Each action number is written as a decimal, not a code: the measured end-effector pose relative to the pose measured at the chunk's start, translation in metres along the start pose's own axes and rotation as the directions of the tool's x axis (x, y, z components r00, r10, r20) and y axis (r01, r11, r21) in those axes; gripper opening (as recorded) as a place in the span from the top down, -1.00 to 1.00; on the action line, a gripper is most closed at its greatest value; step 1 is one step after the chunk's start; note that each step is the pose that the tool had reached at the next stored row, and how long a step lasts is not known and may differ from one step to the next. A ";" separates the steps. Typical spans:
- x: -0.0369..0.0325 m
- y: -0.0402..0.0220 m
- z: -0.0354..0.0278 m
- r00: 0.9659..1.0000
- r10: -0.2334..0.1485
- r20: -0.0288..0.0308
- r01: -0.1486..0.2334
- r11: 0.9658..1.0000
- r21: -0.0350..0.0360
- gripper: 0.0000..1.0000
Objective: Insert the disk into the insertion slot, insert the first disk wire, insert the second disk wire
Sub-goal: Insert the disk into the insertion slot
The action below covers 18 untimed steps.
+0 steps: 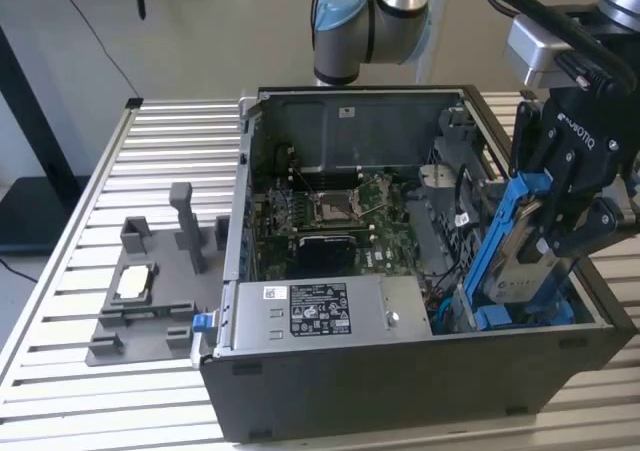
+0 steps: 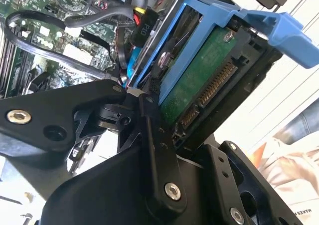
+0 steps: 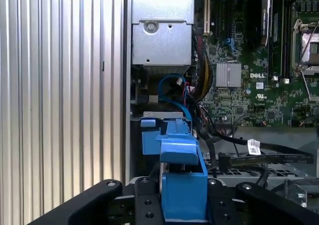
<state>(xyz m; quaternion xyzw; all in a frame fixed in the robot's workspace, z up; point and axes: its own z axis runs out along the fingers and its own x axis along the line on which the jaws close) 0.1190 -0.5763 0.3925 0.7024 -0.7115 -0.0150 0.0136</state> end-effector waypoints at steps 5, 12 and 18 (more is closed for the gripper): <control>0.0000 0.0000 0.0000 1.000 0.000 0.000 0.000 1.000 0.000 0.19; -0.0011 0.0006 -0.0143 1.000 0.000 -0.004 0.000 1.000 0.000 0.06; -0.0037 -0.0008 -0.0185 1.000 -0.001 0.029 0.001 1.000 0.000 0.06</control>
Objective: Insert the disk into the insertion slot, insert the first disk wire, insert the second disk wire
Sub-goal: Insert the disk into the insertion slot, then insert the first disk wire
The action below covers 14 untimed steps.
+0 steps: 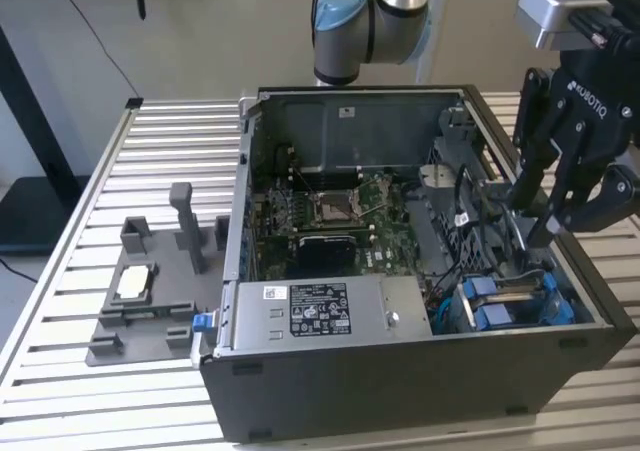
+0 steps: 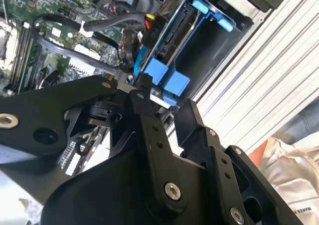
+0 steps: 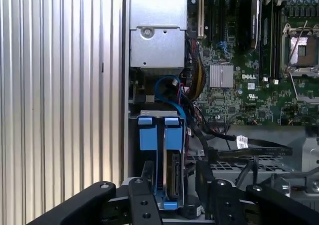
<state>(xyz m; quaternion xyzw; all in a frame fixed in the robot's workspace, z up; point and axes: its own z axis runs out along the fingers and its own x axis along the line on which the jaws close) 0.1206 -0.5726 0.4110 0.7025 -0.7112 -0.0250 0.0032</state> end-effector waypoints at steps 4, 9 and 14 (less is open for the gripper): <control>-0.0019 -0.0065 0.0016 1.000 -0.001 0.018 0.001 1.000 0.003 0.06; -0.0048 -0.0217 0.0040 0.999 -0.002 0.034 0.002 1.000 0.004 0.06; -0.0080 -0.0328 0.0058 0.998 -0.003 0.068 0.003 1.000 0.004 0.06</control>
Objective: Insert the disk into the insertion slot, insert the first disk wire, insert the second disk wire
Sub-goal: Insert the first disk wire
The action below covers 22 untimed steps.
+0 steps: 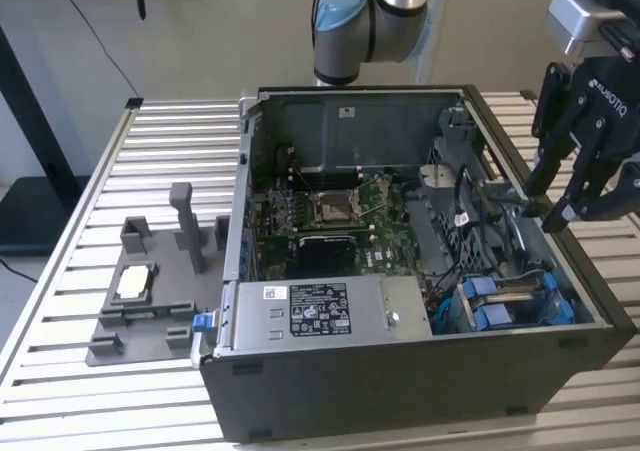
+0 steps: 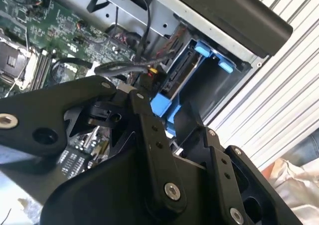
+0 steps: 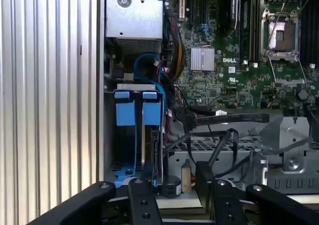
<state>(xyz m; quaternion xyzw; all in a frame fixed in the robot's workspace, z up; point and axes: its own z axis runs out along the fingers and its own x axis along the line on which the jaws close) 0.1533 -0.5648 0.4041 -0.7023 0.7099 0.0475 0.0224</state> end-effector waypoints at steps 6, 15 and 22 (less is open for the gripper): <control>-0.0021 -0.0031 0.0066 1.000 0.001 0.013 -0.001 1.000 0.000 0.06; -0.0022 -0.0032 0.0066 1.000 0.004 0.013 -0.004 1.000 0.000 0.23; -0.0022 -0.0032 0.0066 1.000 0.008 0.013 -0.008 1.000 0.000 0.62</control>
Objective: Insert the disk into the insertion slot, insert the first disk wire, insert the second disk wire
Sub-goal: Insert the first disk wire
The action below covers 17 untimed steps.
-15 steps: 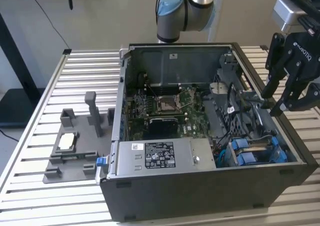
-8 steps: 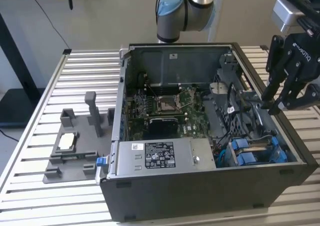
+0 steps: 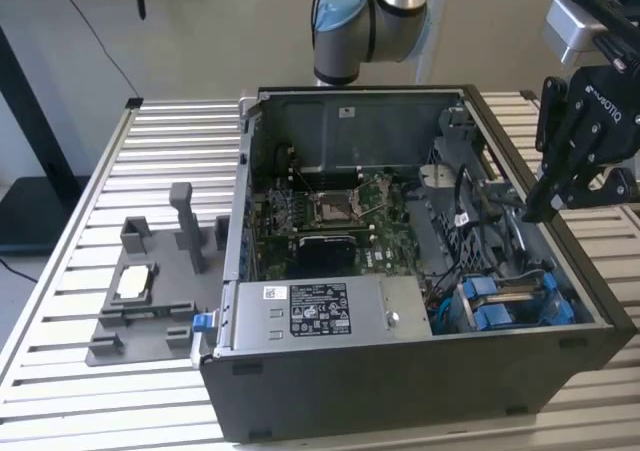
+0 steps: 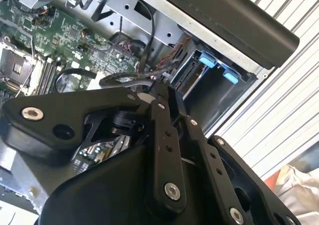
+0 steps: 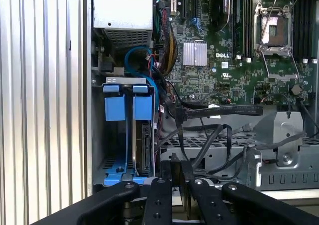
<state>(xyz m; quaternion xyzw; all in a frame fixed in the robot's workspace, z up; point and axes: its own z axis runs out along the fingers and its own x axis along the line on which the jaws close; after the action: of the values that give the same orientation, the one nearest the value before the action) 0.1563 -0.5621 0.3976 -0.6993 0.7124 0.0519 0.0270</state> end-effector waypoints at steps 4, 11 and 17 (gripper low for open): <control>-0.0001 0.0000 0.0000 1.000 0.000 0.000 0.000 1.000 0.000 0.62; 0.0001 0.0011 0.0018 1.000 -0.006 -0.004 0.006 1.000 0.010 0.62; 0.0008 0.0037 0.0076 1.000 -0.009 -0.006 0.009 1.000 0.029 0.62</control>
<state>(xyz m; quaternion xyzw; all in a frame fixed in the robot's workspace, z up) 0.1522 -0.5619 0.3901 -0.7021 0.7101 0.0393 0.0353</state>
